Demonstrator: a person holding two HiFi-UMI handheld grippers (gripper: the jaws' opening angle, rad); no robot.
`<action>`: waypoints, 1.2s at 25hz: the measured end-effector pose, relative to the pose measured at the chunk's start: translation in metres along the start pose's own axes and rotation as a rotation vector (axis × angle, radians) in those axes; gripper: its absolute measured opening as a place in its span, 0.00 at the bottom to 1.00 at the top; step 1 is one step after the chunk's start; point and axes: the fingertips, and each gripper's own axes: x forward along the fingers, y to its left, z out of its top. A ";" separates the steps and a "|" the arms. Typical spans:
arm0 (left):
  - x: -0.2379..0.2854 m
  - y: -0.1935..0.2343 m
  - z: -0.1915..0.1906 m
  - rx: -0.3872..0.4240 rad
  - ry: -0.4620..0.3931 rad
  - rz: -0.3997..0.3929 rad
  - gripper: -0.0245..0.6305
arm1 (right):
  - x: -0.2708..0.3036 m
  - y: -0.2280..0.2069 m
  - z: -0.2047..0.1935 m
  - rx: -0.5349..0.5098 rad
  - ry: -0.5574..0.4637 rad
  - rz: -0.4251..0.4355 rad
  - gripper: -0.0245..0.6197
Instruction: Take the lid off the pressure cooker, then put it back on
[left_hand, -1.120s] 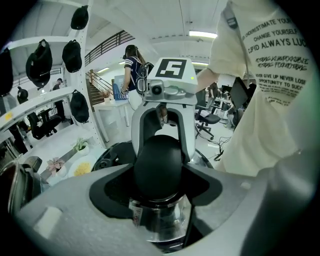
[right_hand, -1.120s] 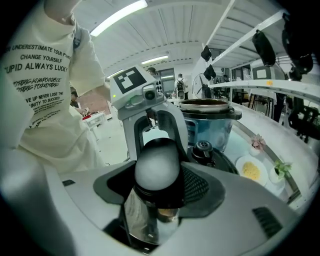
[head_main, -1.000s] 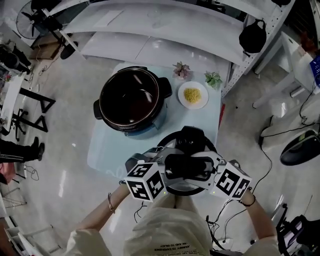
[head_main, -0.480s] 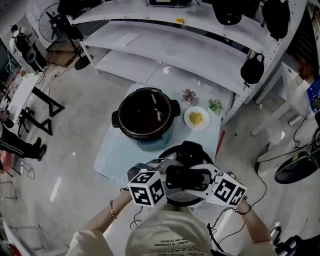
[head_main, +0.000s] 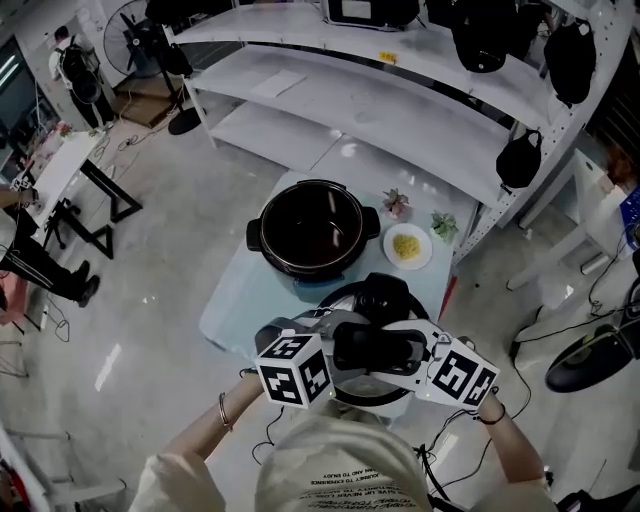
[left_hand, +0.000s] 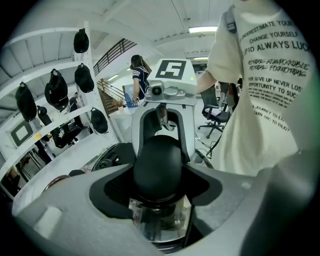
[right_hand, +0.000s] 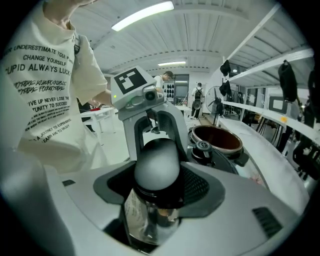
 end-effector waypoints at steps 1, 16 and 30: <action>-0.003 0.002 0.000 0.003 0.000 0.006 0.49 | 0.001 -0.001 0.003 -0.006 0.000 -0.002 0.47; -0.061 0.042 -0.018 0.056 -0.019 -0.021 0.49 | 0.029 -0.030 0.064 0.005 -0.001 -0.056 0.47; -0.110 0.098 -0.052 0.142 -0.055 -0.115 0.49 | 0.073 -0.079 0.116 0.079 0.006 -0.152 0.47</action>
